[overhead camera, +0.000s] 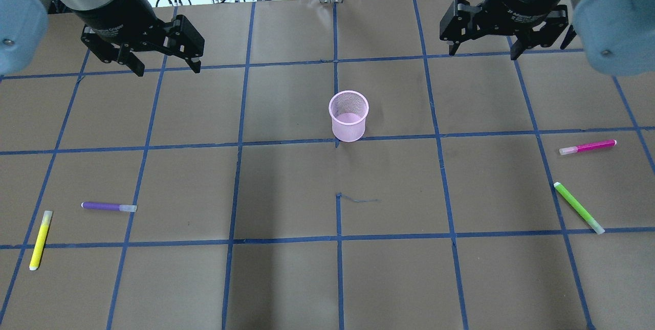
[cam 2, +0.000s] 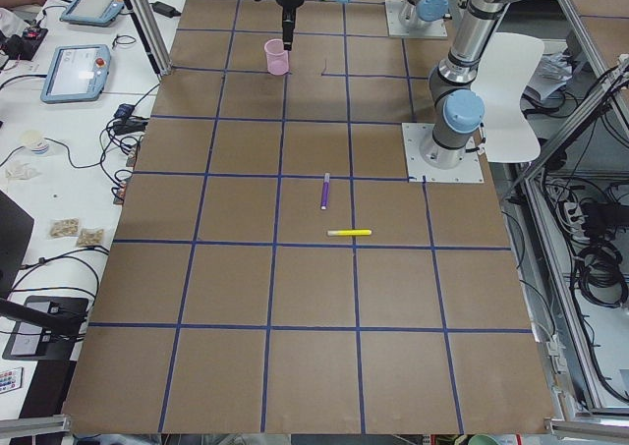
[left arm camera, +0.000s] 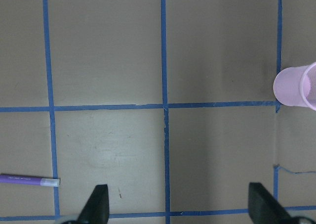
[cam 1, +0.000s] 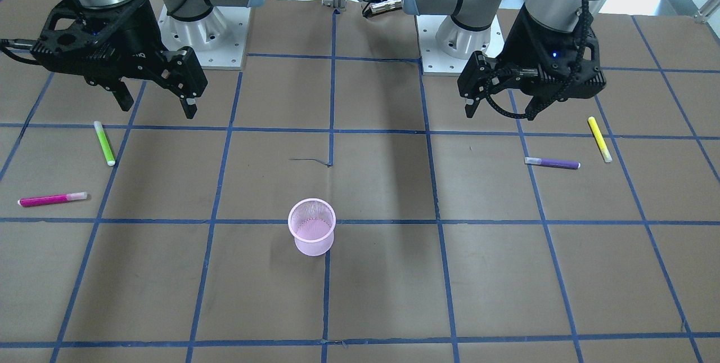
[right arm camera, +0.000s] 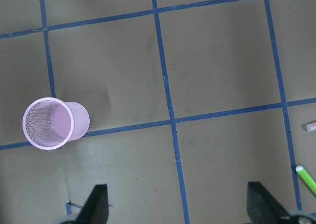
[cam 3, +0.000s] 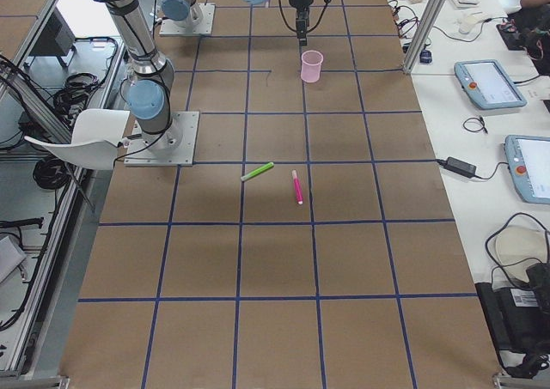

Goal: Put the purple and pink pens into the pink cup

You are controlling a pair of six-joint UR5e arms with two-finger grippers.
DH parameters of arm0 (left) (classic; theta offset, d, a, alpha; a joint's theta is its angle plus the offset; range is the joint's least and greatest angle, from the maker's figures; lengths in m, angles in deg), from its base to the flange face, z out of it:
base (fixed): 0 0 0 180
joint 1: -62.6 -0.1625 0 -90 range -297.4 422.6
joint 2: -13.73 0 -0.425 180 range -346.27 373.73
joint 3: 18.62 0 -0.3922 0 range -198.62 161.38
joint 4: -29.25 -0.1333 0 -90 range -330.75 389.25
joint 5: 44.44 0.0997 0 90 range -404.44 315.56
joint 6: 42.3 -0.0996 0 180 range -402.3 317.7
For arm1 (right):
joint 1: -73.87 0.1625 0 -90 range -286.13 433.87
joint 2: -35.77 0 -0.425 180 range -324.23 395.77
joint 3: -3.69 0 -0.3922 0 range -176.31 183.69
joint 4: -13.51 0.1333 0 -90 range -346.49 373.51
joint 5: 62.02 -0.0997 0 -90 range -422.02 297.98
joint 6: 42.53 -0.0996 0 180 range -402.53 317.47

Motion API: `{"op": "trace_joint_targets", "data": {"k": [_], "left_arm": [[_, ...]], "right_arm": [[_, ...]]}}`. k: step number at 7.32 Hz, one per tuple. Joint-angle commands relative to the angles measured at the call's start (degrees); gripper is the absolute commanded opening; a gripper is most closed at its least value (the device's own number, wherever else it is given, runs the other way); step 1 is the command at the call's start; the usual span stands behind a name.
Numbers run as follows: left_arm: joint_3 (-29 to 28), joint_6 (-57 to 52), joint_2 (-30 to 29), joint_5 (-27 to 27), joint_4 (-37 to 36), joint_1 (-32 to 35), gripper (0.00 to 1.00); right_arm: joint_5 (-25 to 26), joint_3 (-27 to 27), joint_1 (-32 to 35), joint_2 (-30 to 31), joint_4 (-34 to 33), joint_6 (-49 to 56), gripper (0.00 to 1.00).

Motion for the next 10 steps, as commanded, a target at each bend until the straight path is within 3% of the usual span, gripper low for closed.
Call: {"op": "trace_joint_targets", "data": {"k": [1,4,7,8,10], "left_arm": [[0.00,0.04,0.00,-0.09,0.00,0.06,1.00],[1.48,-1.35,0.52,-0.01,0.44,-0.99,1.00],[1.94,-12.68,1.84,-0.27,3.24,-7.21,1.00],[1.94,-12.27,1.84,-0.27,4.90,-10.10,1.00],[2.55,-13.22,1.76,-1.49,6.59,-22.90,1.00]], "right_arm": [[0.06,0.00,-0.01,0.00,-0.04,-0.15,1.00],[-0.03,0.17,0.17,0.00,-0.04,-0.24,1.00],[-0.03,0.09,0.17,0.00,-0.04,-0.24,1.00],[-0.29,0.17,-0.18,-0.09,-0.13,0.02,1.00],[-0.12,0.18,-4.54,-0.53,0.92,7.52,1.00]]}}
